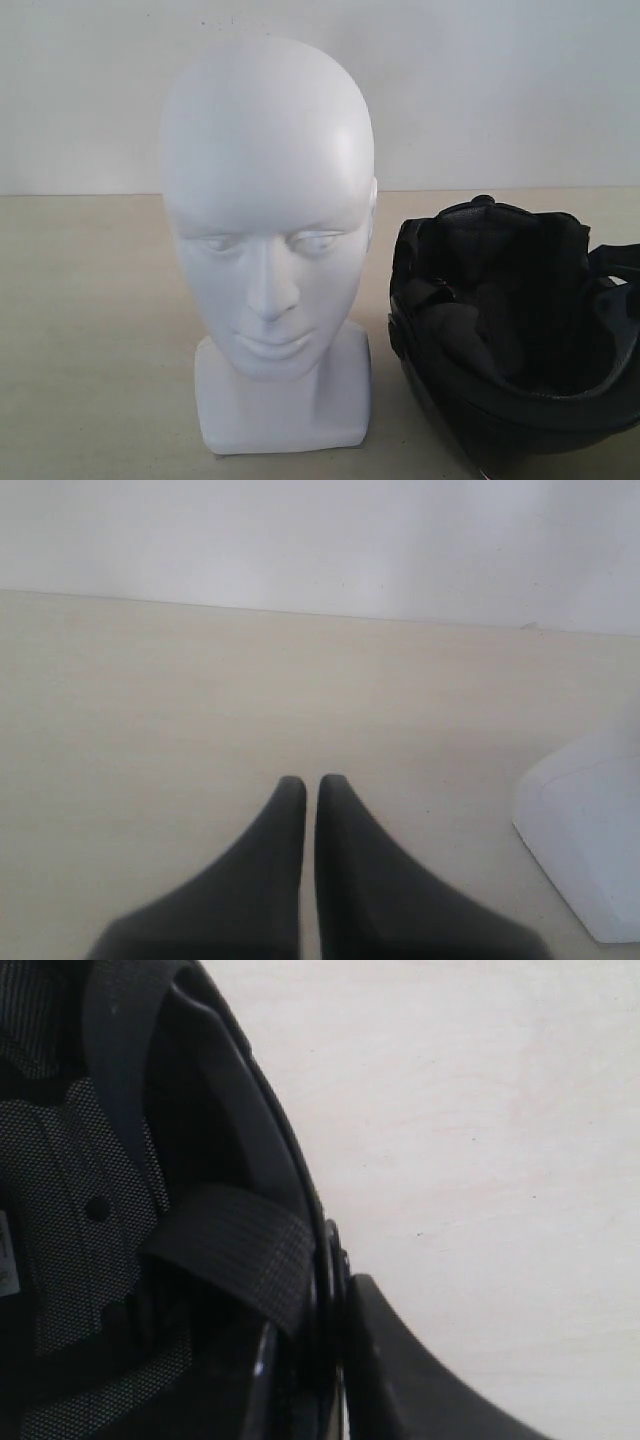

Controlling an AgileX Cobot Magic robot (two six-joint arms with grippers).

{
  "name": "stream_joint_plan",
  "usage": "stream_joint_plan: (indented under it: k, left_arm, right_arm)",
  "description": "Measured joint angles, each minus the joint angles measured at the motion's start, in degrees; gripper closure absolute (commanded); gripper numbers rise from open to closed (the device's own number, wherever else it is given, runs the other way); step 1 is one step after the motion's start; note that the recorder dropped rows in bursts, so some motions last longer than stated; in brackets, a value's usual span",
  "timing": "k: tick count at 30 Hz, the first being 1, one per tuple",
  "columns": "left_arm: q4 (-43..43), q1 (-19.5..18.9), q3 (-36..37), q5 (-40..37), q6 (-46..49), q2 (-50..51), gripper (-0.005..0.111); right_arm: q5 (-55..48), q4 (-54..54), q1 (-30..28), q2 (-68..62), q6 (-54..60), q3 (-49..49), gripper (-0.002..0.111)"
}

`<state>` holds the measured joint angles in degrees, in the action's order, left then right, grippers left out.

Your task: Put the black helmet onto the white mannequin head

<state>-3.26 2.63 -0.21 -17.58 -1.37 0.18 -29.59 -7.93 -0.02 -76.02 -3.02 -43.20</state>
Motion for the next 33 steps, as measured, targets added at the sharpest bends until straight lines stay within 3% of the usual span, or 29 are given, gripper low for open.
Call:
stream_joint_plan:
  k: [3, 5, 15, 24, 28, 33]
  left_arm:
    - [0.0, 0.0, 0.0, 0.0, 0.0, 0.0, 0.102]
    - [0.0, 0.0, 0.0, 0.0, 0.0, 0.0, 0.102]
    - [0.0, 0.0, 0.0, 0.0, 0.0, 0.0, 0.102]
    - [0.0, 0.0, 0.0, 0.0, 0.0, 0.0, 0.102]
    - [0.0, 0.0, 0.0, 0.0, 0.0, 0.0, 0.102]
    - [0.0, 0.0, 0.0, 0.0, 0.0, 0.0, 0.102]
  right_arm:
    - [0.1, 0.0, 0.0, 0.0, 0.0, 0.0, 0.051]
    - [0.3, 0.0, 0.0, 0.1, 0.0, 0.0, 0.041]
    - [0.7, 0.1, 0.0, 0.5, 0.0, -0.2, 0.041]
    - [-5.7, 0.2, 0.0, 6.2, 1.8, -8.4, 0.041]
    - [-9.8, -8.6, 0.8, 8.5, 11.0, -11.2, 0.041]
    - [-12.3, -19.3, 6.8, 9.0, 20.8, -11.5, 0.040]
